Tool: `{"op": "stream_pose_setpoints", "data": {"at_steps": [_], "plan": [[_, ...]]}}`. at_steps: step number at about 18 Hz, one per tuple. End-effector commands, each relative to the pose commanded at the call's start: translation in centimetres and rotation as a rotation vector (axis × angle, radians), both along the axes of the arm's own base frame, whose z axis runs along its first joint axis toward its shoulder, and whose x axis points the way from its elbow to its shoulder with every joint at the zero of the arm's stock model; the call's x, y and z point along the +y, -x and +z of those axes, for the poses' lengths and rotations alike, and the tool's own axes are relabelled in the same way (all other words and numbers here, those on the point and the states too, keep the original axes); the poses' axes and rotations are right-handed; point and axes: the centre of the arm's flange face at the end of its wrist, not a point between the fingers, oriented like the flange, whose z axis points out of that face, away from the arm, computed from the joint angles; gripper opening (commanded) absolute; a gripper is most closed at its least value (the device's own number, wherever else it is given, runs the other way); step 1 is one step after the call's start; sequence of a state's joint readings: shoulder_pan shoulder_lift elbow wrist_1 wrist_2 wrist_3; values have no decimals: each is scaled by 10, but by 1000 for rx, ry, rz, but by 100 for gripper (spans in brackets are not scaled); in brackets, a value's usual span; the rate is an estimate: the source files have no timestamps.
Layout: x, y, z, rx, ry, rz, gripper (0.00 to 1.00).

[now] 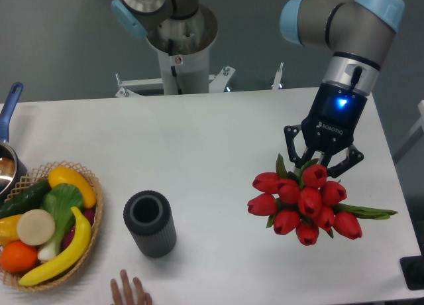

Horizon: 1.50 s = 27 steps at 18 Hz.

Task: Insert the flowers into the vase
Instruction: 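Carry the red tulip bunch in the gripper toward the black vase, then swing the tulip stems over the vase opening and lower them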

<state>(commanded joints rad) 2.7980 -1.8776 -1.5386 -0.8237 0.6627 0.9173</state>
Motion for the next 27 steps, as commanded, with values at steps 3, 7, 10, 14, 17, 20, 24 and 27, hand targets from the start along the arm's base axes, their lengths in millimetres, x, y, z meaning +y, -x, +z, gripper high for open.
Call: {"op": "stream_pose_setpoints", "data": {"at_steps": [3, 7, 10, 14, 17, 20, 24, 27], "plan": [[2, -3, -3, -3, 3, -5, 23], [1, -3, -4, -4, 3, -3, 23], [7, -6, 0, 21, -22, -20, 23], [39, -33, 3, 39, -91, -112, 24], [66, -60, 5, 29, -118, -182, 24], [74, -75, 8, -26, -209, -252, 24], [74, -96, -7, -67, -358, -371, 24], [76, -112, -7, -98, -457, -438, 24]]}}
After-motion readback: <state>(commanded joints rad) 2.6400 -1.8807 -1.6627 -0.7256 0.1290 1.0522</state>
